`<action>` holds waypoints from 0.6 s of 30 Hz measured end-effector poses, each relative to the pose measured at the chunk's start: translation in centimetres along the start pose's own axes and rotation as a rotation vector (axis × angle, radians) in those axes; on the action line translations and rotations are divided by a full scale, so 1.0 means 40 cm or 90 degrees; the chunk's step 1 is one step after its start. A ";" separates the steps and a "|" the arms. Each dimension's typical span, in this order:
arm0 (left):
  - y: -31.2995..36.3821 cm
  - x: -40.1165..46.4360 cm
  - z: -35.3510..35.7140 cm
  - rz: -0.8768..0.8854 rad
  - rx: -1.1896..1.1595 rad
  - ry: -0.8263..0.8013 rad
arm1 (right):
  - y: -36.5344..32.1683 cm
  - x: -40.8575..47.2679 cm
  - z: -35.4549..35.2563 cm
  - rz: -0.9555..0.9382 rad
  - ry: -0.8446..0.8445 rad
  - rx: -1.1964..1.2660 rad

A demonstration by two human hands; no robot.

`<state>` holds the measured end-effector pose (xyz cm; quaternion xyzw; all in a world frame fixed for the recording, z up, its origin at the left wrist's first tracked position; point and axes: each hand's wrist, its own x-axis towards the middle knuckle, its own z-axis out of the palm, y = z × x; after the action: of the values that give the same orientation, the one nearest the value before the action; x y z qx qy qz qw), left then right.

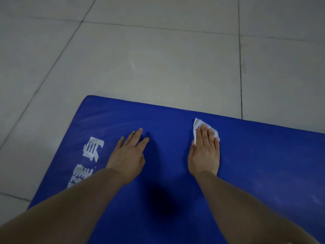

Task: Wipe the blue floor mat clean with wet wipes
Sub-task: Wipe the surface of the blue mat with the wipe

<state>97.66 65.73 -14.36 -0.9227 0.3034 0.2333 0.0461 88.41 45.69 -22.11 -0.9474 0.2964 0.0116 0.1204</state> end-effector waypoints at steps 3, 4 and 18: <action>-0.005 0.066 0.025 0.005 -0.029 0.054 | -0.003 0.000 0.004 0.002 0.009 -0.025; -0.004 0.085 0.046 0.011 -0.040 0.065 | -0.002 0.001 0.005 0.002 0.017 -0.033; -0.026 0.132 0.149 0.093 -0.089 0.186 | 0.002 0.000 -0.003 0.004 -0.010 -0.063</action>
<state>99.60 65.06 -22.11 -0.9233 0.3560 0.1201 -0.0796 88.34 45.59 -22.00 -0.9512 0.2974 0.0337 0.0756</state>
